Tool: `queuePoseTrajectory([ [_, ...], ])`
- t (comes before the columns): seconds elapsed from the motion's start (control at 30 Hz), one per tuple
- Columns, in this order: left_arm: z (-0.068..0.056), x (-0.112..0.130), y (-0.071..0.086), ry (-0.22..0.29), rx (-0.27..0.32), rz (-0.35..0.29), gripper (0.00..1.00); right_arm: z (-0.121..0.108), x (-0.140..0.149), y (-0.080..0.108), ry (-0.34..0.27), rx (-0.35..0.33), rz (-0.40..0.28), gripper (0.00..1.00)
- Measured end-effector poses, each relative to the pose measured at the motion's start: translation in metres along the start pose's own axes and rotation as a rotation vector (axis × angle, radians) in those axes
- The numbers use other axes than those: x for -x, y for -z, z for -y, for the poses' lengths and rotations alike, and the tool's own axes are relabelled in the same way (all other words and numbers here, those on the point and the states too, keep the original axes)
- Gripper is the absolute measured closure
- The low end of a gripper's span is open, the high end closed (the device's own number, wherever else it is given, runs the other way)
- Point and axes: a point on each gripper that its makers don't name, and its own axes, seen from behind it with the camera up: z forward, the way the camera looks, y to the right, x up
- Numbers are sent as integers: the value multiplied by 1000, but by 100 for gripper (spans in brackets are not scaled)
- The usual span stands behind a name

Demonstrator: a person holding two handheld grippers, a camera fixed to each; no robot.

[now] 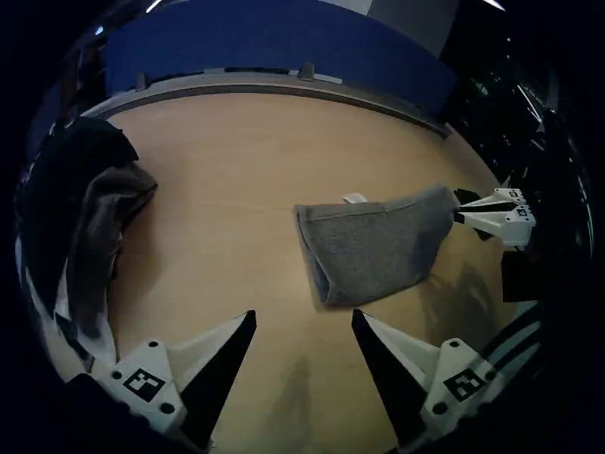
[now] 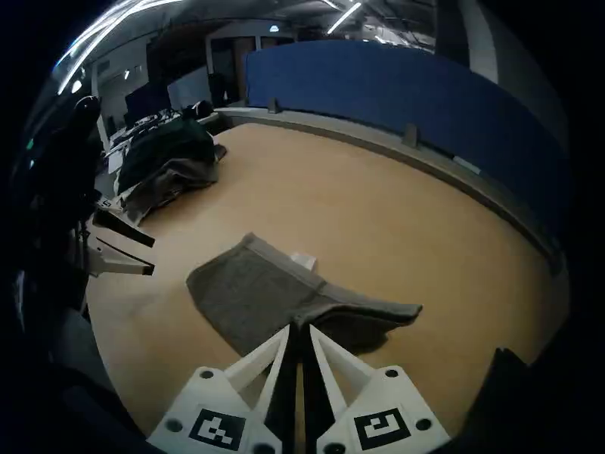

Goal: Fold towel

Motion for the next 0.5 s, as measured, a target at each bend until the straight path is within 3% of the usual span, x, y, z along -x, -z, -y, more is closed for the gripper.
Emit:
queuePoseTrajectory([
  [0.5,14,4,12,34,-2,-18,6,44,-36,-34,118,-88,14,97],
])
